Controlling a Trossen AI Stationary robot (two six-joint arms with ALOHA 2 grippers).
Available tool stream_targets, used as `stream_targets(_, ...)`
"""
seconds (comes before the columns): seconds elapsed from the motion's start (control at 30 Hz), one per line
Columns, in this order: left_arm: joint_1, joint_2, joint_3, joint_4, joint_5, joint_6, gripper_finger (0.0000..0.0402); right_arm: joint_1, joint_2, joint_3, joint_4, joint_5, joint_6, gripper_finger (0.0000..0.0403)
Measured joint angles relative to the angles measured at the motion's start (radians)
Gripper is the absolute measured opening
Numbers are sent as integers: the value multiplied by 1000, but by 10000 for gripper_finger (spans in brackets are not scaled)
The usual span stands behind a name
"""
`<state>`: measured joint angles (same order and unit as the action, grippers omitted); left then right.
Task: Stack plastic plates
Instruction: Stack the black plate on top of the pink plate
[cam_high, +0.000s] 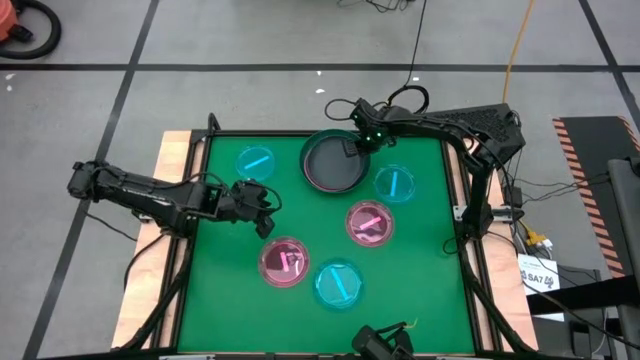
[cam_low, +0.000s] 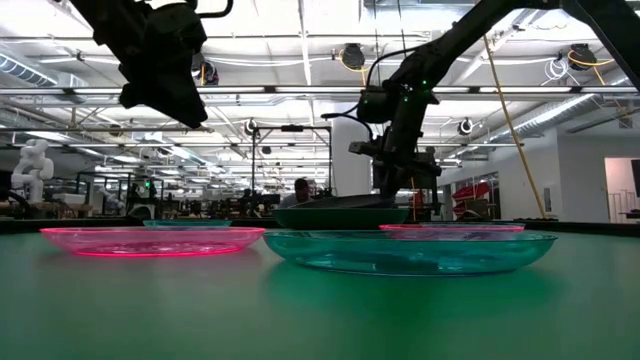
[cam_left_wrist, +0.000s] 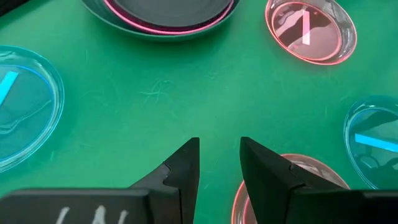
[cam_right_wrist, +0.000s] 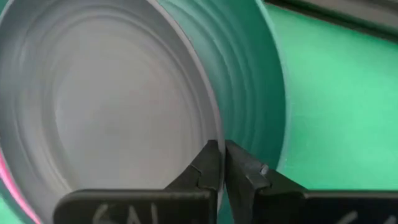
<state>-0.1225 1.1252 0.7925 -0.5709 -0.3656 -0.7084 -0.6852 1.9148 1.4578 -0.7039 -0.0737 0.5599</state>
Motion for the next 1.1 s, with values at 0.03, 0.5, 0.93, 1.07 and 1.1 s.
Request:
stream_targets(0.03,0,0,0,0,0,1,120,0,0,0,3,7,0,8)
stream_targets(0.5,0,0,0,22,51,-9,120,21,0,0,73,-38,34,8)
stream_targets(0.93,0,0,0,49,77,-15,120,26,57,1,92,-1,22,8)
stream_targets(1.07,0,0,0,49,80,-11,120,18,58,1,96,17,18,8)
stream_targets(1.1,0,0,0,49,80,-10,120,14,58,1,95,17,11,8)
